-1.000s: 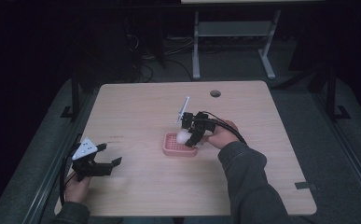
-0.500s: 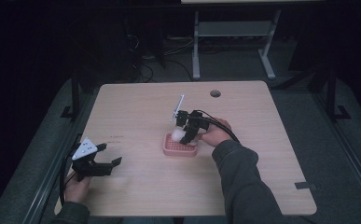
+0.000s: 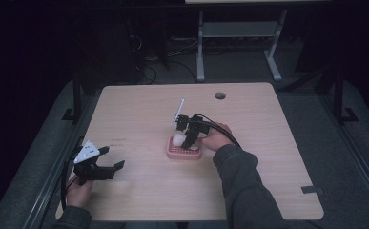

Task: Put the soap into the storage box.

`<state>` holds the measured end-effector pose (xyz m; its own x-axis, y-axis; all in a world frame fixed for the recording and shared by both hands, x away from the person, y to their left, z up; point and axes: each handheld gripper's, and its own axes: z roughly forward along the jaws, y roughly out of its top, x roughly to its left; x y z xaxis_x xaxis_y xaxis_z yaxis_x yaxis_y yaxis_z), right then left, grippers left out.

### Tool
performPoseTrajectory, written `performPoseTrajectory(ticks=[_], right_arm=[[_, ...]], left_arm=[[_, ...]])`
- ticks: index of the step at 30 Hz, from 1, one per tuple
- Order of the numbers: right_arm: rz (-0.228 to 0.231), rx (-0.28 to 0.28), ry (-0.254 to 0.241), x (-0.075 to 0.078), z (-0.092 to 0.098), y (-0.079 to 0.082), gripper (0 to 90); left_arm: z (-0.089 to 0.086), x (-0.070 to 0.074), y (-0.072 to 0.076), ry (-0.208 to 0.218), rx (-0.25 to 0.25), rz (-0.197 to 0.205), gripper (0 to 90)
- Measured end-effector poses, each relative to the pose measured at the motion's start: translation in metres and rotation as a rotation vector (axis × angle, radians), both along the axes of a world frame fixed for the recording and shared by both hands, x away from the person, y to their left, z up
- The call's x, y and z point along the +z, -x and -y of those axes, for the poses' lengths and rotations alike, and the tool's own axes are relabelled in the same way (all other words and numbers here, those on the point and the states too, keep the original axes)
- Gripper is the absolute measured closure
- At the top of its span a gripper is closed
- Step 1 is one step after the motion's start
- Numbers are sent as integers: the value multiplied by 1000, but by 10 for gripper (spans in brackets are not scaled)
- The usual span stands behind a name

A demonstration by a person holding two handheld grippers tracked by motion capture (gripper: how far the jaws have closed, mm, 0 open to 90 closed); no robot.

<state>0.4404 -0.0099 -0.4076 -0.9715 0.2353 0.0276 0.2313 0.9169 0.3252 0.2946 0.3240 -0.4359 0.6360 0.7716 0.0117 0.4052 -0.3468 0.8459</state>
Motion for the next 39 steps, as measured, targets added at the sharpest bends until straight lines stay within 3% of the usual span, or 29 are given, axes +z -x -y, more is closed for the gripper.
performPoseTrajectory(ticks=[16, 31, 39], right_arm=[[-2, 4, 21, -15, -5, 0, 486], [5, -2, 29, -16, -5, 1, 479], [14, -15, -11, -12, -2, 1, 437]], left_arm=[[1, 0, 0, 1, 0, 2, 144], [1, 0, 0, 0, -1, 4, 144], [1, 0, 0, -2, -3, 5, 144]])
